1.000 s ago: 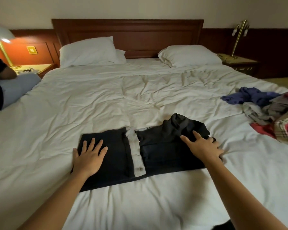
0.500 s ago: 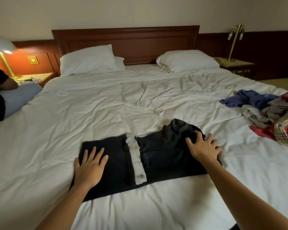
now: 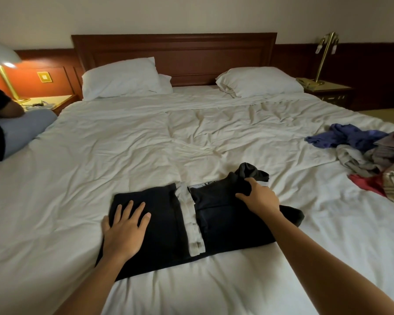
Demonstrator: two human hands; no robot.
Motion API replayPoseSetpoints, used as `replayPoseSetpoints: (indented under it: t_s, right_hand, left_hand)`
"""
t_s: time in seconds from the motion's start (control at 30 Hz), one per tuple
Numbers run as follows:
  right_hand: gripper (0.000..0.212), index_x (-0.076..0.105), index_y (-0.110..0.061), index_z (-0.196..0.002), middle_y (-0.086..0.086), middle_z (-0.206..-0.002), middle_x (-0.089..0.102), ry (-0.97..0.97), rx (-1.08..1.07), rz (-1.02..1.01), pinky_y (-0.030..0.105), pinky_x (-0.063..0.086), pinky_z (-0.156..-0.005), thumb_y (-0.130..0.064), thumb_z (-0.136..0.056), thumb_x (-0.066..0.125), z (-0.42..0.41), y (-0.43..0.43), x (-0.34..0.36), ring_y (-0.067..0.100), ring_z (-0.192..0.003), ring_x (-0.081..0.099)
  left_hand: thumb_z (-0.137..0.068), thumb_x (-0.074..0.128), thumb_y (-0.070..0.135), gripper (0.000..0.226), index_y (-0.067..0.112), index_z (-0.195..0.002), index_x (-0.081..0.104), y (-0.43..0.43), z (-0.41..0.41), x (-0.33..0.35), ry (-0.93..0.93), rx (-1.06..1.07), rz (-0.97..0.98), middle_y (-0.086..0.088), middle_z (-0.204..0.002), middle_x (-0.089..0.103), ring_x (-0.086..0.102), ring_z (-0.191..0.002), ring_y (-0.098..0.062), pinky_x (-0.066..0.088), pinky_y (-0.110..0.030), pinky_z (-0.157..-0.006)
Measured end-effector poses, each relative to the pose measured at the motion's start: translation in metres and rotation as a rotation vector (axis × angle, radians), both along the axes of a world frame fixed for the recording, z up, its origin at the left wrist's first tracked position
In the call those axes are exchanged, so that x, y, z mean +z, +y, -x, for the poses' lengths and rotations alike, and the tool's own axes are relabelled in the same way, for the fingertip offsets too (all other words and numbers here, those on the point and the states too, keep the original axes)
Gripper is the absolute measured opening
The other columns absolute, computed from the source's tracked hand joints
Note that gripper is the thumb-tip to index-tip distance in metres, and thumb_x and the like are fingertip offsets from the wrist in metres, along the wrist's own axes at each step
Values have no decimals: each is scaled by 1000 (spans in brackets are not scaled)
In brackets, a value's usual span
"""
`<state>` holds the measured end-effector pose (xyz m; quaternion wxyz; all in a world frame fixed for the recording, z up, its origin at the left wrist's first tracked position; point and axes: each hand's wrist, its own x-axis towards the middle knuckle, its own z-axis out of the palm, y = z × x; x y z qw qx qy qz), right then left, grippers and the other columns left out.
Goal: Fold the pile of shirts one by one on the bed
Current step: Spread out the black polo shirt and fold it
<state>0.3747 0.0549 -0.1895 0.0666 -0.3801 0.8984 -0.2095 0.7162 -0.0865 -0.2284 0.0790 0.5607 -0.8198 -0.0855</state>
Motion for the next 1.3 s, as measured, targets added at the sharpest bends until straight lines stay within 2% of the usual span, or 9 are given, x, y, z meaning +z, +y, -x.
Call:
replayPoseSetpoints:
  t_s: [0.23,0.37,0.5,0.57,0.67,0.8,0.97,1.1,1.3]
  right_hand:
    - [35,58,-25,-119,7,-103,68,12,55,231,32,45,-70,-32,-86,68,-36,-19,64,32,-97,65]
    - [44,52,-20,-130,11,-108,68,150,353,171,35,49,-76,-23,-88,63,-134,-65,119,34,-102,63]
    - [71,31,-30,-152,8,-142,50,-437,703,-124,36,56,-82,-39,-91,66,-228,-99,144,32,-108,63]
    - [62,36,-34,-148,8,-133,58,-674,698,-77,35,60,-75,-41,-93,63,-240,-103,142,28,-85,70]
    - [42,54,-29,-136,3,-102,70,-490,591,178,26,53,-75,-40,-95,56,-220,-94,114,19,-80,68]
    - [50,44,-26,-148,4,-144,53,-154,585,112,32,39,-106,-40,-101,50,-176,-64,47,22,-135,47]
    - [59,22,-41,-155,-3,-166,9,30,625,-190,48,3,-121,-61,-100,29,-165,-51,1,20,-153,-6]
    - [58,30,-45,-151,-6,-163,23,-4,670,-96,45,5,-121,-67,-98,25,-169,-62,14,17,-153,6]
    - [45,64,-32,-122,8,-128,60,-124,494,-4,46,37,-106,-57,-100,34,-146,-86,25,29,-126,49]
  left_hand:
    - [-103,19,58,52,47,-154,24,-1,-4,11,81,-10,-73,12,-166,9,0,-154,-15,1,-48,-122]
    - [-105,35,48,44,30,-140,55,-3,-15,35,748,38,-272,5,-152,46,33,-147,-16,20,-41,-122]
    - [-99,44,58,51,19,-121,69,-3,-37,56,1424,214,-706,-5,-118,72,70,-107,-20,52,-34,-91]
    - [-93,45,68,61,18,-121,66,-10,-51,60,1310,289,-779,-6,-115,71,69,-104,-27,55,-40,-83]
    - [-84,65,63,68,13,-130,63,-15,-57,56,1082,243,-825,-7,-126,67,61,-123,-29,48,-40,-104]
    - [-72,88,29,34,33,-93,61,-13,-46,52,897,194,-646,14,-78,70,70,-84,-10,50,-22,-70]
    - [-81,71,4,33,22,-108,68,-26,-53,59,1048,252,-569,-2,-94,74,70,-98,-23,53,-27,-71]
    - [-76,76,4,33,23,-102,71,-34,-70,74,1147,257,-442,2,-89,76,72,-90,-18,53,-22,-63]
    - [-63,88,55,71,22,-120,61,-25,-92,69,637,175,-611,7,-115,68,63,-108,-12,47,-25,-80]
